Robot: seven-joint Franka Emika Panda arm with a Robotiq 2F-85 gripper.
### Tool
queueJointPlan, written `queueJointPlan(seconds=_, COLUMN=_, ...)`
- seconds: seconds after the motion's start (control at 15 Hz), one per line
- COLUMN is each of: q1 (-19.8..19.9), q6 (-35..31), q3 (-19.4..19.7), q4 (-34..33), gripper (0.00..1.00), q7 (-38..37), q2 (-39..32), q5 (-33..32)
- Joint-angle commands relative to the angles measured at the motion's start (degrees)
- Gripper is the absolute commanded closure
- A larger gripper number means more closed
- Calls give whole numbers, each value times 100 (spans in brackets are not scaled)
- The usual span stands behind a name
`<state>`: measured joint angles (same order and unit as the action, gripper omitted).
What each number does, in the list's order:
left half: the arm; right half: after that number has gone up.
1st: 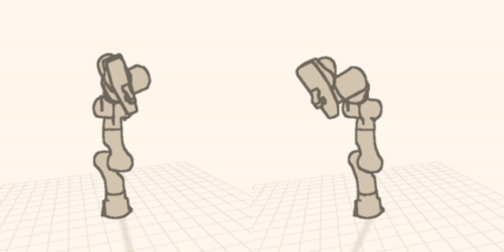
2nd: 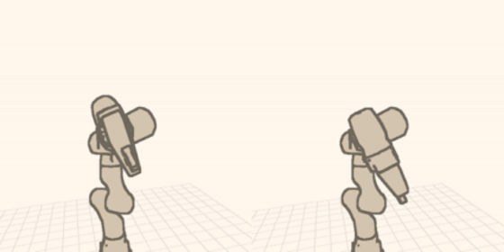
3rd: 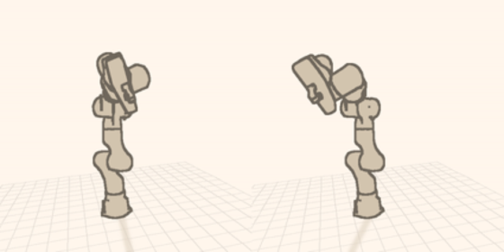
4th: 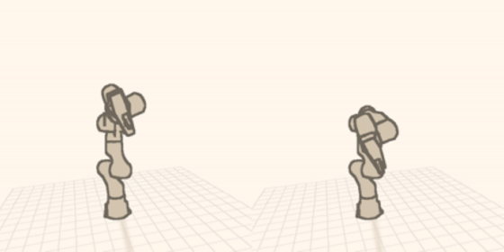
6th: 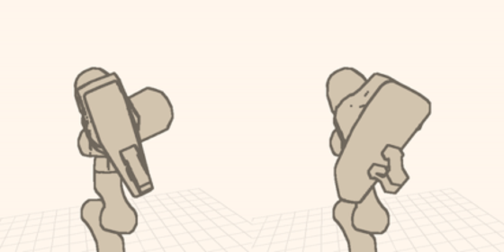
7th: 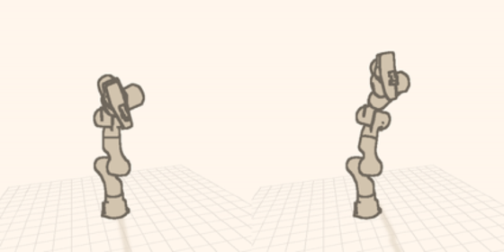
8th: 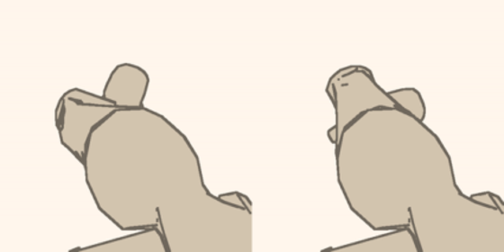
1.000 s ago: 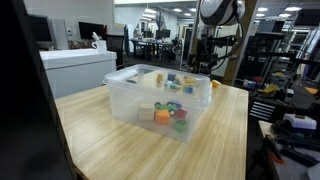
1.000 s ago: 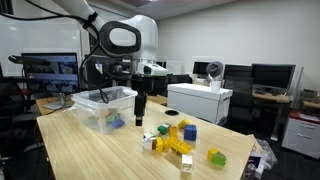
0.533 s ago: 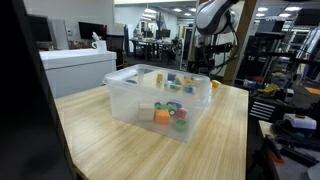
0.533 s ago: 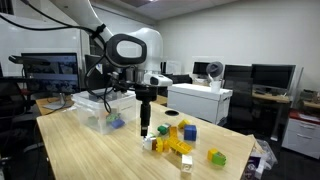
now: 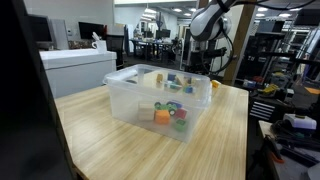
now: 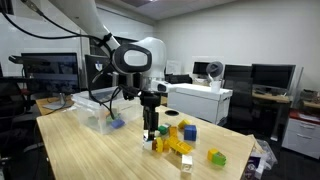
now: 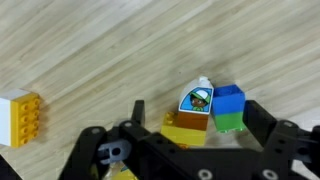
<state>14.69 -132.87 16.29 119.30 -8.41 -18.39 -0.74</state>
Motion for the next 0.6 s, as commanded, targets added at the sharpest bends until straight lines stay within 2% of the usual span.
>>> queueJointPlan(seconds=0.0, q1=32, q6=-166, q3=-101, q4=-112, gripper=0, q7=309, q2=-188, q5=-34)
queueJointPlan(seconds=0.53, q1=-99, q6=-335, q3=-199, q4=-137, gripper=0, q7=324, q2=-383, q5=-166)
